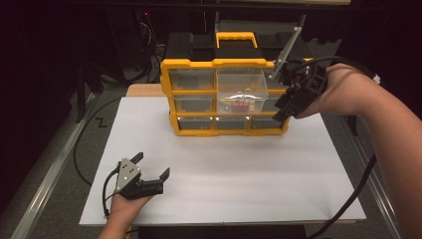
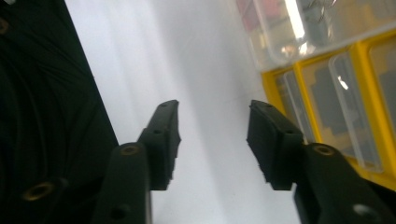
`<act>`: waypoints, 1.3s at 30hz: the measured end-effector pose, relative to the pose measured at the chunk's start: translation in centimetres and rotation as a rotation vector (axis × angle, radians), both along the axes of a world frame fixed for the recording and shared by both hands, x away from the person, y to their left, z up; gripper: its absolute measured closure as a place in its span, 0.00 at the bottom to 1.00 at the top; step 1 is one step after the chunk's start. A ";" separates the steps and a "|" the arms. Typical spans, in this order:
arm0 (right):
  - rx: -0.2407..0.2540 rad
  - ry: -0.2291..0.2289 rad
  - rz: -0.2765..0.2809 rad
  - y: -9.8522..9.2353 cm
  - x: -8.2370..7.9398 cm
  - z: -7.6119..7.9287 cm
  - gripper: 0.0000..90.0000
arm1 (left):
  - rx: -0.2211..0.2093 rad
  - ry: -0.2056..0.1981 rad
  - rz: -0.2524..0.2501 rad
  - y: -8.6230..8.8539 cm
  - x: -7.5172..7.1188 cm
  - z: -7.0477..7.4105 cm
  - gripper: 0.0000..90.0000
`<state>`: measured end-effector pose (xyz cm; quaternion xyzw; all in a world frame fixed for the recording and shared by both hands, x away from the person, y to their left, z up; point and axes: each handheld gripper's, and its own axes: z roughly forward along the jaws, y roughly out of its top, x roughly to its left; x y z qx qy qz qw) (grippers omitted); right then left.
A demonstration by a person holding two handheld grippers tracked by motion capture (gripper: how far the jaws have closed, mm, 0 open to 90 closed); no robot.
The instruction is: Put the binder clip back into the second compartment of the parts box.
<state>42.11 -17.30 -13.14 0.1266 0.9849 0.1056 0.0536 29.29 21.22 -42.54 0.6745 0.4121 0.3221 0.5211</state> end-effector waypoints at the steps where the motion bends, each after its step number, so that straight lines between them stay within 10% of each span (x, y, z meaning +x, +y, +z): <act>1: -0.003 0.004 -0.003 -0.1 0.0 -0.4 0.57 | 0.001 0.000 0.000 0.0 0.0 0.0 0.00; 30: -0.025 0.022 -0.065 -0.5 -0.3 -16.6 0.02 | 0.004 0.011 0.002 0.1 0.1 -0.1 0.00; 39: 0.043 0.008 -0.137 -1.2 -0.2 -22.4 0.01 | -0.012 0.024 0.009 0.3 0.3 -0.4 0.00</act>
